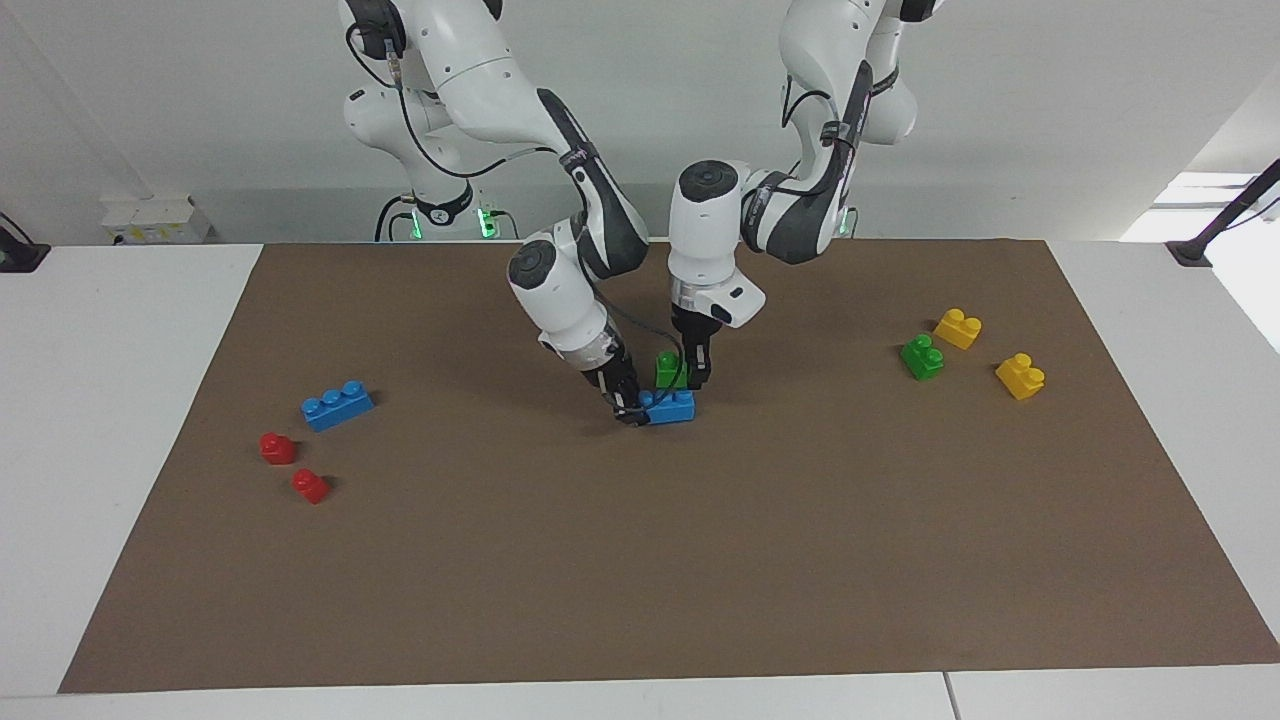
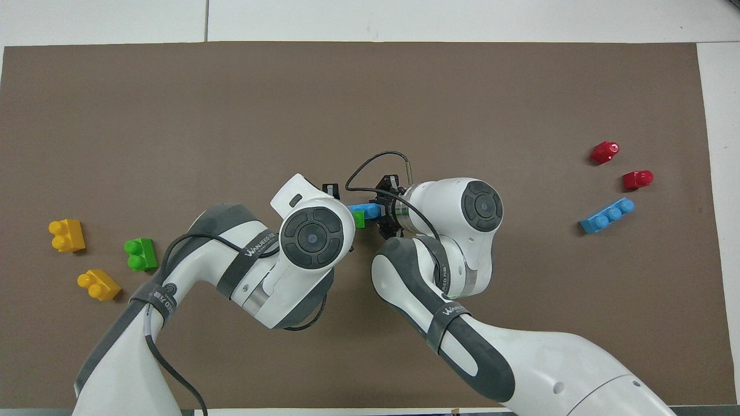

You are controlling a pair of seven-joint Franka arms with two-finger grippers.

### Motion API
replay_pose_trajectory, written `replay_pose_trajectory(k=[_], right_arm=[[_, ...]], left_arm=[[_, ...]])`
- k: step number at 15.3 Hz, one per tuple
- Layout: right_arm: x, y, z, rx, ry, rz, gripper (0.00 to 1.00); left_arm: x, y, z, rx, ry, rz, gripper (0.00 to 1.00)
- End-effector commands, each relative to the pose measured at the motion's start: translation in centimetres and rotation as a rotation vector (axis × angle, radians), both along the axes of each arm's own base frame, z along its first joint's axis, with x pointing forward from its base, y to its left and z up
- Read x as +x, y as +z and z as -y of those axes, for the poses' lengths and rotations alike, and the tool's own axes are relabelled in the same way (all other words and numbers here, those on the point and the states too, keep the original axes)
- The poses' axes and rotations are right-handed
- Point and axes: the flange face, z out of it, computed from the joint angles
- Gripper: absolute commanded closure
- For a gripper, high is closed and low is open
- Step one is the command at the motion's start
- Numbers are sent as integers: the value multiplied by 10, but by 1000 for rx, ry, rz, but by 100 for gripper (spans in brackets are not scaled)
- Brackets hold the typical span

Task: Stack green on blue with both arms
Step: 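Move the green block over the blue block held by the right gripper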

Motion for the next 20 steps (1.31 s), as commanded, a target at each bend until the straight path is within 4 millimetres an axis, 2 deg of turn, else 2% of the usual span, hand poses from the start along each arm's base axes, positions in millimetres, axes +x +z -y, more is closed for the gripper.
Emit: replay_pose_trajectory(k=[1, 7, 15, 20], right_arm=[[0, -27, 19, -20, 5, -15, 100], [1, -27, 20, -20, 4, -15, 100], [0, -27, 20, -21, 5, -16, 100], [1, -27, 21, -21, 3, -16, 100]], left_arm=[[-4, -2, -3, -2, 16, 43, 100], [2, -24, 3, 16, 26, 83, 100], [7, -28, 6, 18, 29, 83, 100], [7, -37, 7, 48, 24, 95, 100]])
